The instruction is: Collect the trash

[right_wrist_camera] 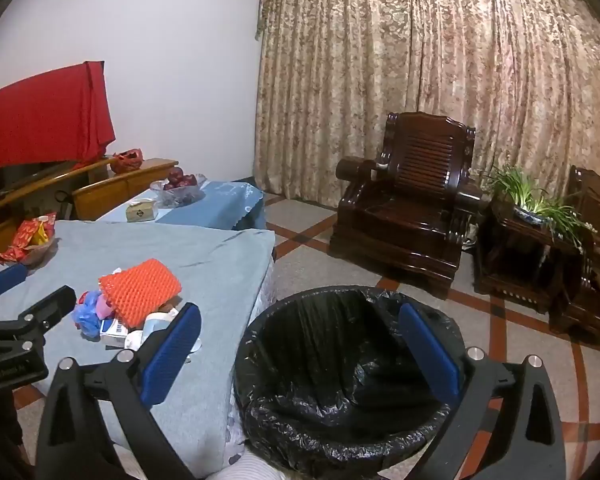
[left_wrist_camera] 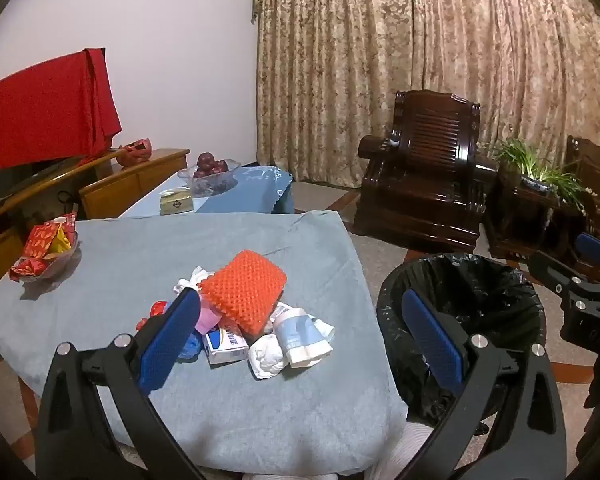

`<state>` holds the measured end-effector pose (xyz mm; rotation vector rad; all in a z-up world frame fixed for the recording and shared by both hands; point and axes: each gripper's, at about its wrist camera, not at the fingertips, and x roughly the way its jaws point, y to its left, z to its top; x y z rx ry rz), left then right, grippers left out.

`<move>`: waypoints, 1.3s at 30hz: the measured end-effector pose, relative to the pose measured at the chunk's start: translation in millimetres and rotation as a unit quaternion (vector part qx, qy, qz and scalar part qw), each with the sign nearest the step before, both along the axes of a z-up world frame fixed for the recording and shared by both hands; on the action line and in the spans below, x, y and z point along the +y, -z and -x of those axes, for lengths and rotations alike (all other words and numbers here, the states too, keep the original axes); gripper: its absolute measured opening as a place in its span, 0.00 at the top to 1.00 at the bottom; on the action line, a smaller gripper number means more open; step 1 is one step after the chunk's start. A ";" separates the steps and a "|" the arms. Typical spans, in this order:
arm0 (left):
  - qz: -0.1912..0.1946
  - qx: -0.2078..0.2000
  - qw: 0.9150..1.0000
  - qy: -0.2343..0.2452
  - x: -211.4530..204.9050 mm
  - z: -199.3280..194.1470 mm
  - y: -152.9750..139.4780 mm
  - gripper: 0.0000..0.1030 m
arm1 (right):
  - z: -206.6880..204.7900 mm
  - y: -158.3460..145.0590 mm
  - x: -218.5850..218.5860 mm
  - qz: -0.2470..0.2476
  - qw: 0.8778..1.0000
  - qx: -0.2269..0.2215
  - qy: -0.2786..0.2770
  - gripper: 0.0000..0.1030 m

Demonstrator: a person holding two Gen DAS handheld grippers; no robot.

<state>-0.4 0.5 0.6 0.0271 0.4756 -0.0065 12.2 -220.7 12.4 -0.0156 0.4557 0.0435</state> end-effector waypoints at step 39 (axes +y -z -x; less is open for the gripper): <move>0.001 -0.003 1.000 0.000 -2.4 1.0 -9.3 0.05 | -1.4 -3.6 2.4 0.002 1.000 -0.007 -0.005 0.06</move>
